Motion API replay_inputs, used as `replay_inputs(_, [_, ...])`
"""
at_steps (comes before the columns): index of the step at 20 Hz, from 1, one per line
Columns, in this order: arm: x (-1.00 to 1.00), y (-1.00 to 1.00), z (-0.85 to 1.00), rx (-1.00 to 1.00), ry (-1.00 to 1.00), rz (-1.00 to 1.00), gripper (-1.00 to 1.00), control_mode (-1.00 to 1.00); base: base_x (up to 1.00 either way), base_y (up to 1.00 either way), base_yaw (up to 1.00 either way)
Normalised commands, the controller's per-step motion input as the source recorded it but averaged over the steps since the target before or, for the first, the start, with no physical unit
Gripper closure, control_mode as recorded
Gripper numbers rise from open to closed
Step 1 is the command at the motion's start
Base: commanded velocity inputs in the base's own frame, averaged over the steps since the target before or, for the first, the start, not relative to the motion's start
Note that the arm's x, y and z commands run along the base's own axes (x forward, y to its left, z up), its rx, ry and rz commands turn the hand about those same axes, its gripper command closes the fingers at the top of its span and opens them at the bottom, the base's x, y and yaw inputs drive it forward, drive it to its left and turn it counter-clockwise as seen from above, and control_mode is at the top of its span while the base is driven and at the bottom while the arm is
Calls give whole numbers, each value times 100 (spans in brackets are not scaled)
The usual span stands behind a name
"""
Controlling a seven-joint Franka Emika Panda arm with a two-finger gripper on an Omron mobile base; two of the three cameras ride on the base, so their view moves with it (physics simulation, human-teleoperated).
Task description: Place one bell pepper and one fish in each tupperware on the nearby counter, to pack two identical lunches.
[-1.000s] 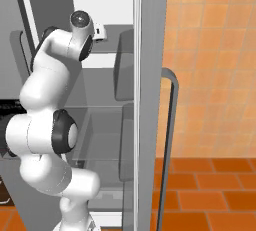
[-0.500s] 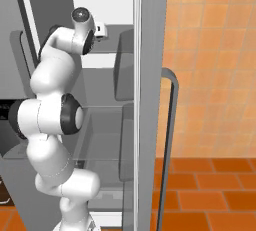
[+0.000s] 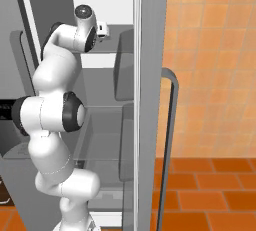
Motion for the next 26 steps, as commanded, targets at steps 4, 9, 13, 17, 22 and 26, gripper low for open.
replay_inputs(4, [0,-3,-21,0,1,0,-100,-100,0,0,0])
replay_inputs(9, [1,1,-41,-4,1,1,-100,-100,0,0,0])
replay_inputs(13, [30,16,-44,-8,0,0,-100,-100,0,0,0])
replay_inputs(17, [28,40,-6,-2,4,0,-100,-100,0,0,0])
replay_inputs(22, [4,22,-45,0,3,0,100,-100,0,0,0])
replay_inputs(26, [13,-6,-32,0,-1,0,100,-100,0,0,0])
